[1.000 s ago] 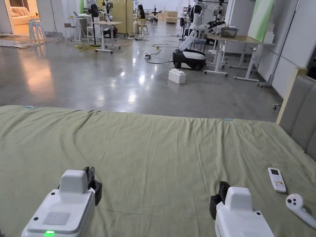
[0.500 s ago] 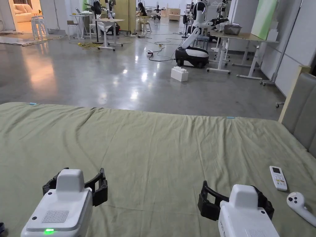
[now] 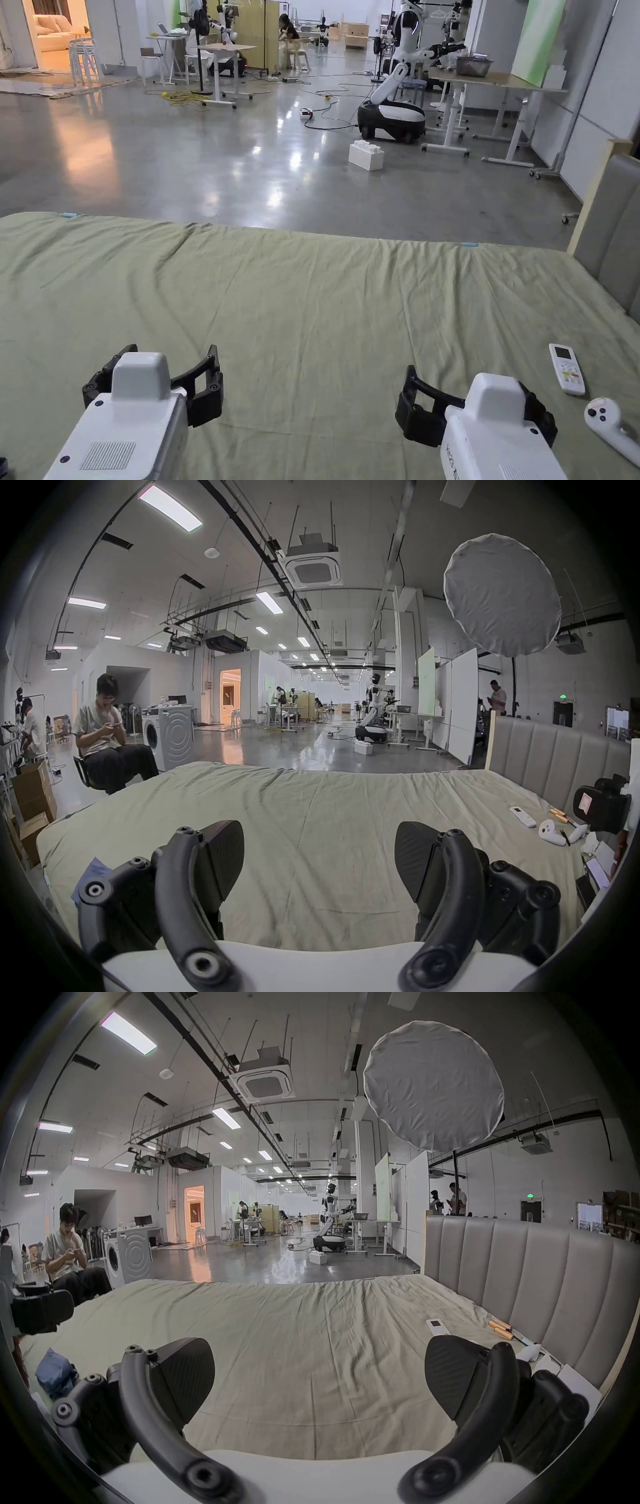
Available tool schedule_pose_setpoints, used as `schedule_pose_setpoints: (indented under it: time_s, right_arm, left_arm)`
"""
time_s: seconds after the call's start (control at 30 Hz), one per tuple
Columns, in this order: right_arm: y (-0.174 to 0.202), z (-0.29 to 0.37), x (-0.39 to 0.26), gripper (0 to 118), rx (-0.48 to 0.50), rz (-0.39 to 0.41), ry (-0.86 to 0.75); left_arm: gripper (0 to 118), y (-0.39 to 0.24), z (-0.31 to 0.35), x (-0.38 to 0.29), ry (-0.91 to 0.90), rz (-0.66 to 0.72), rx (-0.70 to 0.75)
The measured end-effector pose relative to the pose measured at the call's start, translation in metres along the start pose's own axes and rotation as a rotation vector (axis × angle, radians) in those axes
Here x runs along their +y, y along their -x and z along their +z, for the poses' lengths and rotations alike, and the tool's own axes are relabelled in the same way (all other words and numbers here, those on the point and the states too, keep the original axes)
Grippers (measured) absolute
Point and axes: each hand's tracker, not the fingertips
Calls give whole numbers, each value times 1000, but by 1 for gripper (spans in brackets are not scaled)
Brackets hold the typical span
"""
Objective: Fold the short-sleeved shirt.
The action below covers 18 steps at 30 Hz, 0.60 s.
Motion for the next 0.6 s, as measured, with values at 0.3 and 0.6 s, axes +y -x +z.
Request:
schedule_pose_setpoints:
  time_s: [0.3,0.6]
  right_arm:
    - [-3,-5,12,118,-40,37,-2]
    - [-7,-12,21,118,-10,-86,75]
  left_arm:
    - [90,4,-7,2,-12,-45,17]
    - [90,5,-11,11,13,-30,-17]
